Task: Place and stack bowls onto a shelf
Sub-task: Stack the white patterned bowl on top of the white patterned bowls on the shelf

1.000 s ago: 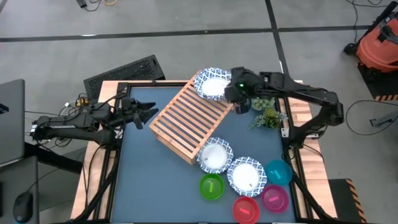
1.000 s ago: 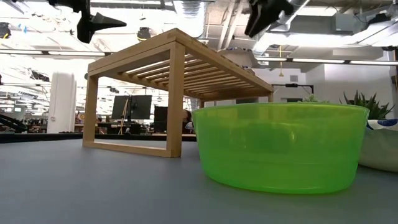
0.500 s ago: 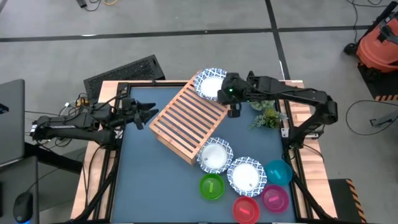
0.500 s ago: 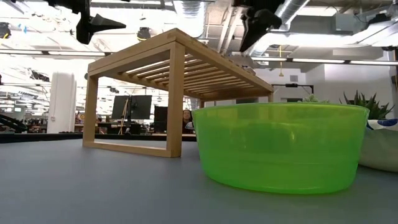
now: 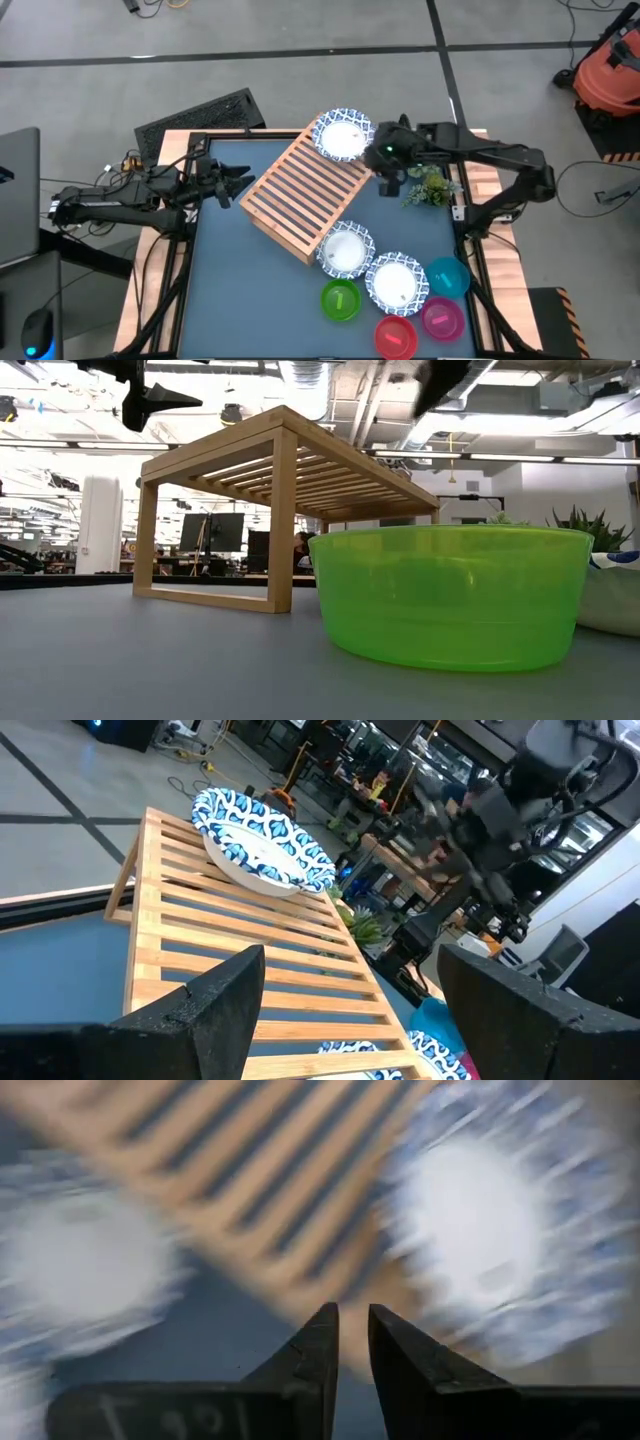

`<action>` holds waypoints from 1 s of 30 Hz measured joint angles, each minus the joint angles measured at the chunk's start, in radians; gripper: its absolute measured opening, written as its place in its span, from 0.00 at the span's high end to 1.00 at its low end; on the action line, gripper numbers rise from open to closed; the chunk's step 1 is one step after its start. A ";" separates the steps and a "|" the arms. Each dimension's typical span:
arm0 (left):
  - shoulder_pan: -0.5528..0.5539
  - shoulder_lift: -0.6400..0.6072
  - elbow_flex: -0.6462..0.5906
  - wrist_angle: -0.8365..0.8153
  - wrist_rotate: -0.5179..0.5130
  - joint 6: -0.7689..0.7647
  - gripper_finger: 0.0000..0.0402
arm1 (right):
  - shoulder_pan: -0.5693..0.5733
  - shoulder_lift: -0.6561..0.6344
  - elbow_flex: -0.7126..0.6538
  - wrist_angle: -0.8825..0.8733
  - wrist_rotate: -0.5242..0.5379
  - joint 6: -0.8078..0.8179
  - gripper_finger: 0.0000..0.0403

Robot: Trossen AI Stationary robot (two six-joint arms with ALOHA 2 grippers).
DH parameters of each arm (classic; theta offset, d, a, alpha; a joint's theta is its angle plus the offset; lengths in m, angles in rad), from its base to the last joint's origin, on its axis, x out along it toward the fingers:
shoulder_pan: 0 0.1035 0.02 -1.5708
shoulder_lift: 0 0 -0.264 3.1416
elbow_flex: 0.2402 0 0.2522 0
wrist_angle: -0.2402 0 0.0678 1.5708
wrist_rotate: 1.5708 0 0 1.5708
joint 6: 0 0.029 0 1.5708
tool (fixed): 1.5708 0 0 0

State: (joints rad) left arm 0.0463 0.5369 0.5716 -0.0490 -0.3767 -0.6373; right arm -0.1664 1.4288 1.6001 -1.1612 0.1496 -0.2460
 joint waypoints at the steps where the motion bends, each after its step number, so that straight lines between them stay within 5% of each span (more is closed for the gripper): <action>1: 0.000 0.000 0.000 -0.001 0.000 0.000 0.30 | 0.009 -0.006 0.000 -0.052 -0.058 0.054 0.78; 4: 0.000 0.000 0.000 -0.008 -0.001 0.000 0.30 | 0.049 -0.005 -0.003 -0.178 -0.170 0.208 0.78; 11: 0.000 0.000 0.000 -0.017 -0.003 0.000 0.30 | 0.185 -0.005 -0.162 -0.130 -0.182 0.425 0.77; 23: 0.000 0.000 0.000 -0.063 -0.005 0.001 0.30 | 0.213 -0.004 -0.553 0.279 -0.284 0.715 0.43; 30: 0.000 0.000 0.000 -0.105 -0.005 0.001 0.30 | 0.212 -0.002 -0.699 0.533 -0.269 0.871 0.40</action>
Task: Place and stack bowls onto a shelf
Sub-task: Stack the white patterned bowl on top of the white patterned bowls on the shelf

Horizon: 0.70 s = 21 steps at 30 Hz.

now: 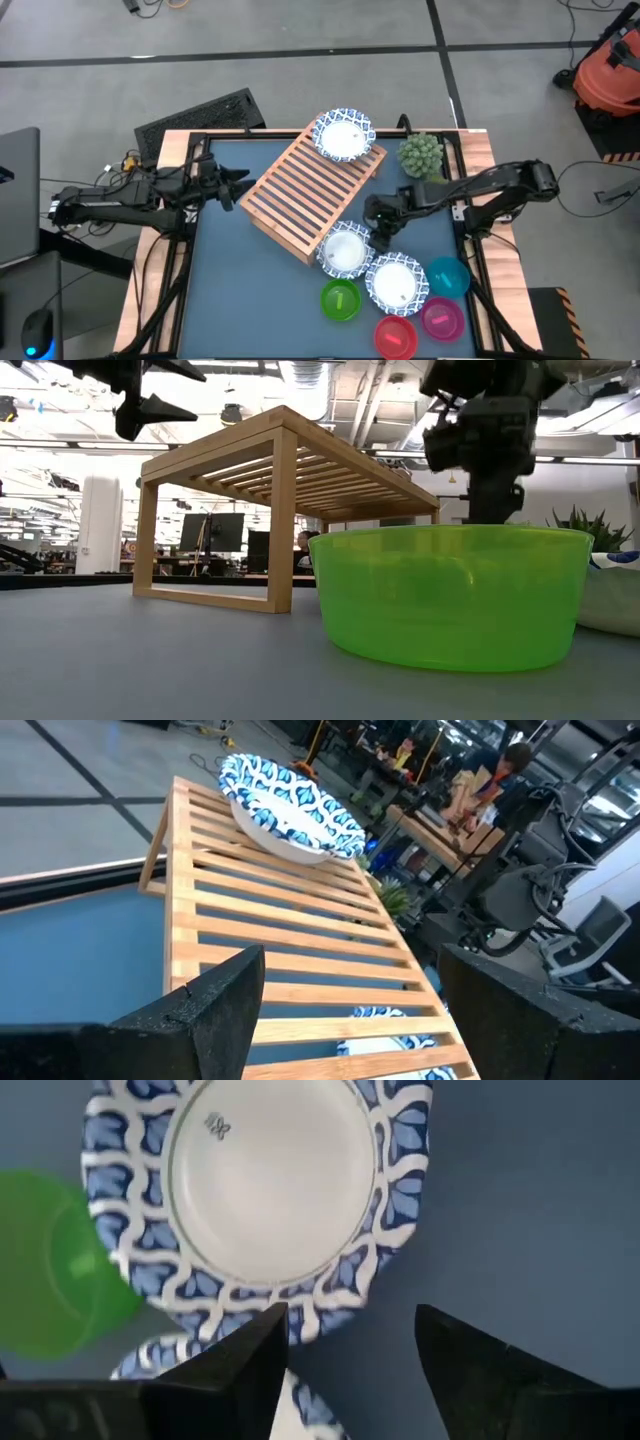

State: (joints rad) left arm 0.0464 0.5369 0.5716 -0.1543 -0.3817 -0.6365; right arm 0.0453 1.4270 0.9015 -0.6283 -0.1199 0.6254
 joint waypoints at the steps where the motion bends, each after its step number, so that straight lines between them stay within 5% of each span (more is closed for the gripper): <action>1: 0.000 0.000 0.000 -0.003 0.000 0.000 0.30 | 0.001 0.001 -0.013 0.015 0.014 0.015 0.40; 10: 0.000 0.000 0.000 -0.025 0.000 0.000 0.30 | 0.034 0.001 -0.108 0.205 0.100 0.143 0.40; 21: 0.000 0.000 0.000 -0.024 0.000 0.000 0.30 | 0.037 0.002 -0.141 0.241 0.180 0.136 0.40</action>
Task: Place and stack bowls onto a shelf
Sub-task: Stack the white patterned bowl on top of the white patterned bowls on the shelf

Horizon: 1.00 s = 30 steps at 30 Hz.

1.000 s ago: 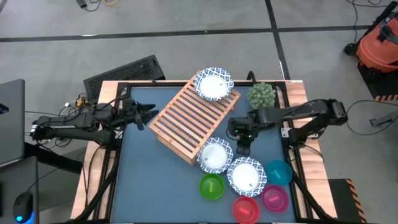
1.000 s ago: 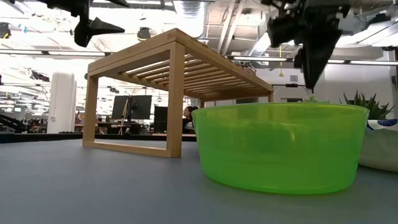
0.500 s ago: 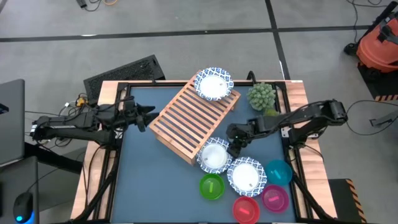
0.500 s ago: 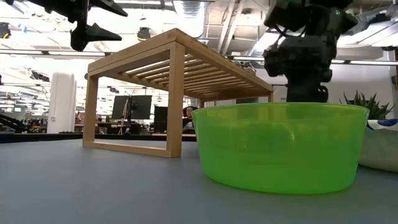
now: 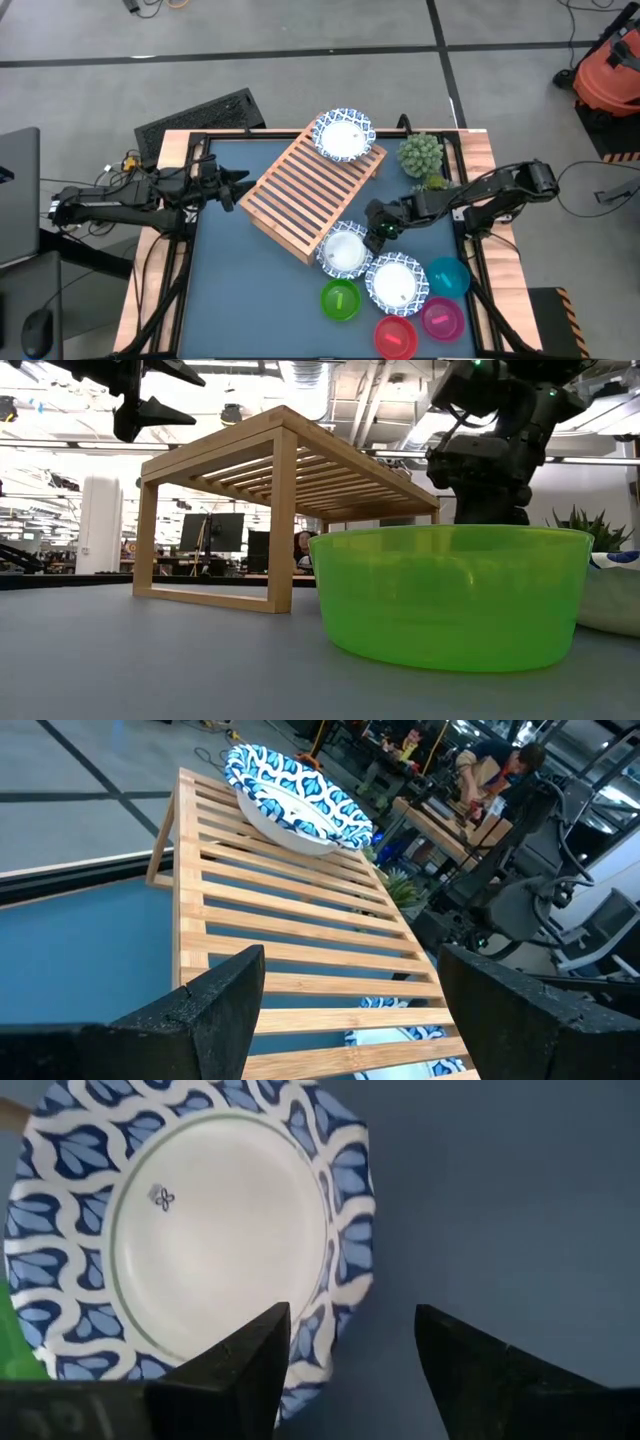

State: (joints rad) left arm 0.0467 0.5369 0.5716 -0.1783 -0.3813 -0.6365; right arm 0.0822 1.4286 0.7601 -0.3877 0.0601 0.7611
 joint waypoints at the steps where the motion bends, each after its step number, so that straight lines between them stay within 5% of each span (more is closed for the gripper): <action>1: 0.000 0.000 0.000 0.000 0.000 0.000 0.30 | 0.000 0.000 0.000 0.004 0.000 -0.006 0.40; 21: 0.000 0.000 0.000 0.003 -0.011 0.023 0.30 | 0.001 0.103 0.017 0.063 -0.019 -0.002 0.42; 25: 0.000 0.000 0.000 0.004 -0.012 0.023 0.30 | 0.000 0.101 0.037 0.039 -0.011 -0.001 0.53; 30: 0.000 0.000 0.000 0.004 -0.012 0.023 0.30 | -0.009 0.101 0.045 0.026 -0.019 0.000 0.81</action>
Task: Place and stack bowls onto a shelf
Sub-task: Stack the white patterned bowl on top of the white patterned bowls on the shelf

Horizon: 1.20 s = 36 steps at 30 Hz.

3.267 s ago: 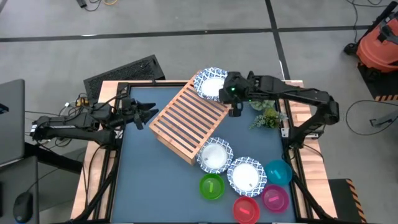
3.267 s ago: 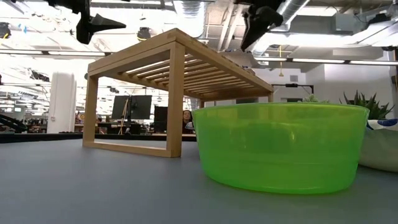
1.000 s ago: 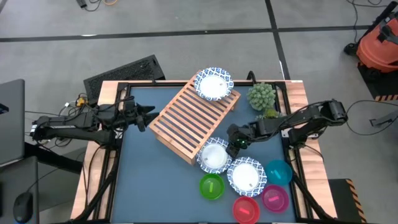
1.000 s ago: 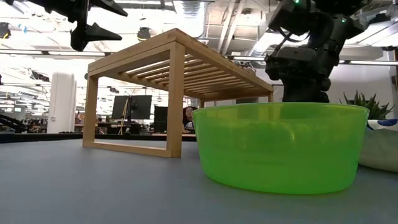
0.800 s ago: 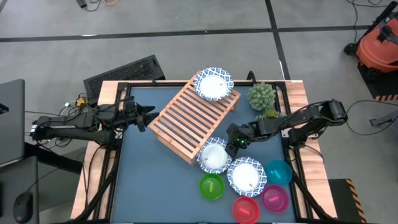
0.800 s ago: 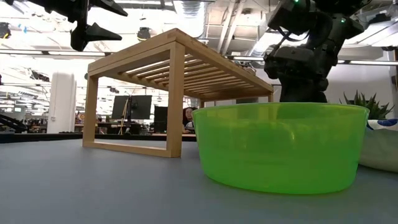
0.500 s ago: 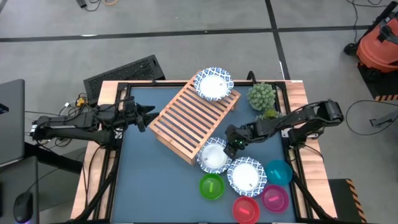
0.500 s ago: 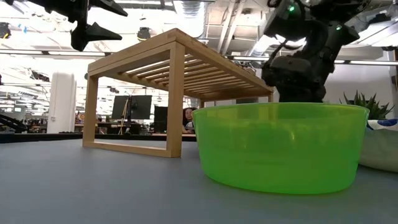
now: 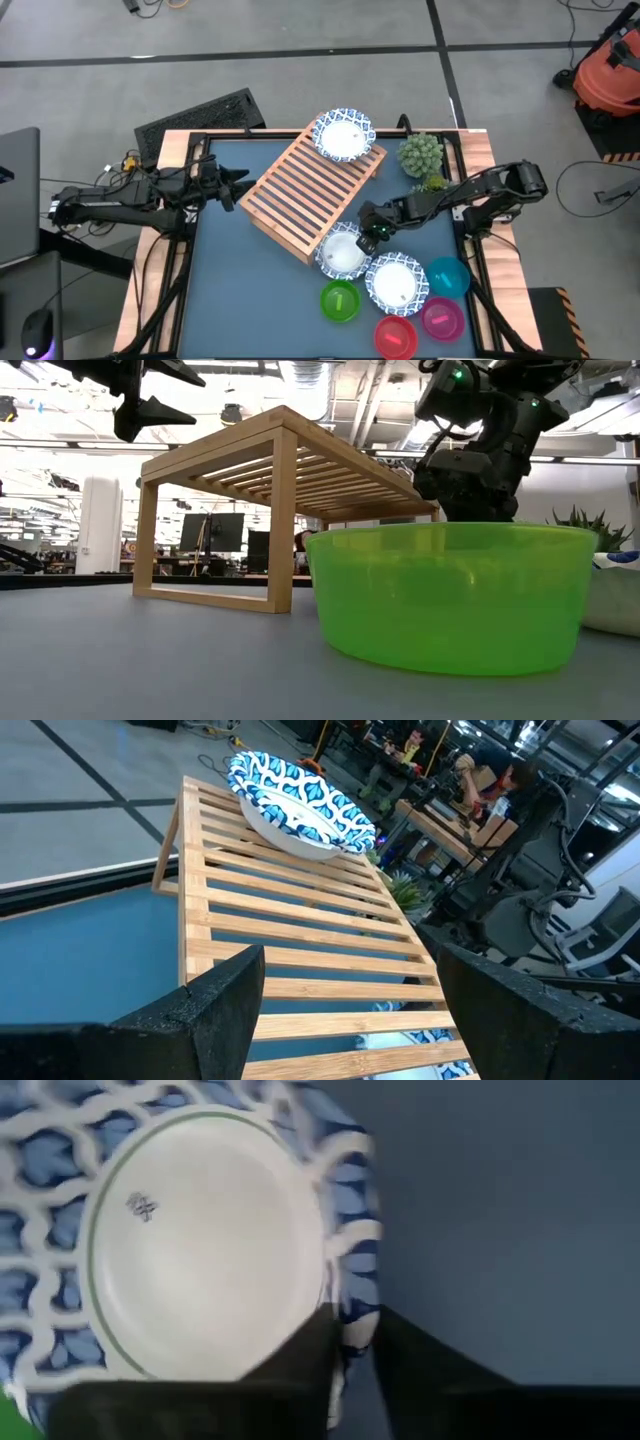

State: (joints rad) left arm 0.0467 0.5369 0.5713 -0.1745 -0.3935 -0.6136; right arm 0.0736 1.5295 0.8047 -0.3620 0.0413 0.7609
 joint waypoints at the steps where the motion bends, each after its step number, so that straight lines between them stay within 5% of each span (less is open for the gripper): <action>1: 0.000 0.000 0.000 0.000 0.000 0.000 0.30 | -0.005 0.000 0.000 0.001 -0.010 0.001 0.86; 3: 0.000 0.000 0.000 0.000 0.000 0.000 0.30 | -0.013 0.000 0.000 -0.001 -0.020 0.001 0.94; 12: 0.000 0.000 0.000 0.000 -0.005 0.019 0.30 | -0.069 -0.033 0.017 -0.039 -0.066 0.012 0.95; 27: 0.000 0.000 0.000 0.005 -0.015 0.027 0.30 | -0.158 -0.270 0.216 -0.658 -0.176 0.006 0.95; 36: 0.000 0.000 0.000 0.009 -0.034 0.026 0.30 | -0.176 -0.479 0.309 -0.677 -0.325 0.050 0.95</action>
State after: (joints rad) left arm 0.0467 0.5369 0.5713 -0.1654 -0.4274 -0.5878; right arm -0.1026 1.0502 1.1140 -1.0395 -0.2836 0.8110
